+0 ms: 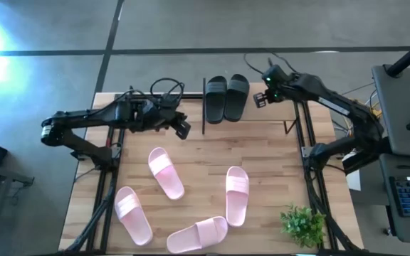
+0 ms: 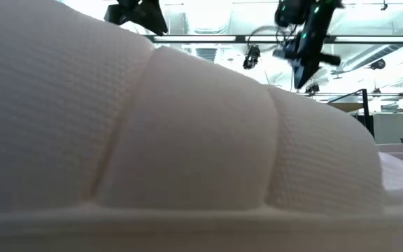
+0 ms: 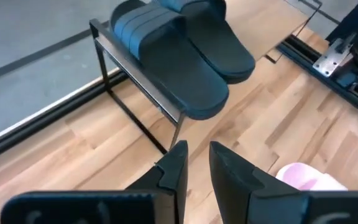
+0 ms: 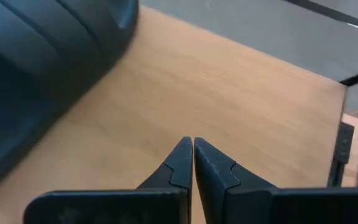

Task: Pick and place slides into the shelf
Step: Put the black slide on the shelf, then put the pink slide under the shelf

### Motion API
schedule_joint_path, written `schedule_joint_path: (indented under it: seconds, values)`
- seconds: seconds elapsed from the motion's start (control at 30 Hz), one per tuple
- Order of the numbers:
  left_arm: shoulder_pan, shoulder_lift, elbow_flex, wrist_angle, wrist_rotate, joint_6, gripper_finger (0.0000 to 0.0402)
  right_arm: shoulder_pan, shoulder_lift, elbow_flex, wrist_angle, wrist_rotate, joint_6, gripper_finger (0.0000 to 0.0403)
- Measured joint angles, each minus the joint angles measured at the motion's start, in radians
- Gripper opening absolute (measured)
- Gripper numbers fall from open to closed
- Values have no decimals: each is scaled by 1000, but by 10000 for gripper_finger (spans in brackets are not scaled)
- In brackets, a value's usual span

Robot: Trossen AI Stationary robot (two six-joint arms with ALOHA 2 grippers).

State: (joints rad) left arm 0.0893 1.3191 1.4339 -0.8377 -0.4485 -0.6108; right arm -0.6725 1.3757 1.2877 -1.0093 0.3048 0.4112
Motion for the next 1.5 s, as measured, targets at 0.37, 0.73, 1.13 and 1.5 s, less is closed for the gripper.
schedule_joint_path:
  seconds: [0.37,0.73,1.13,1.5]
  values:
    - [1,-4,-54,1,-29,-12,51,-31,150,0,182,-34,-87,9]
    - [1,-4,-54,17,-84,-12,51,-37,182,0,332,-103,-131,9]
    - [2,-3,-54,17,-83,-12,51,-38,209,0,399,-126,-123,9]
    - [2,-3,-54,17,-83,-4,51,-36,126,0,285,-135,-125,9]
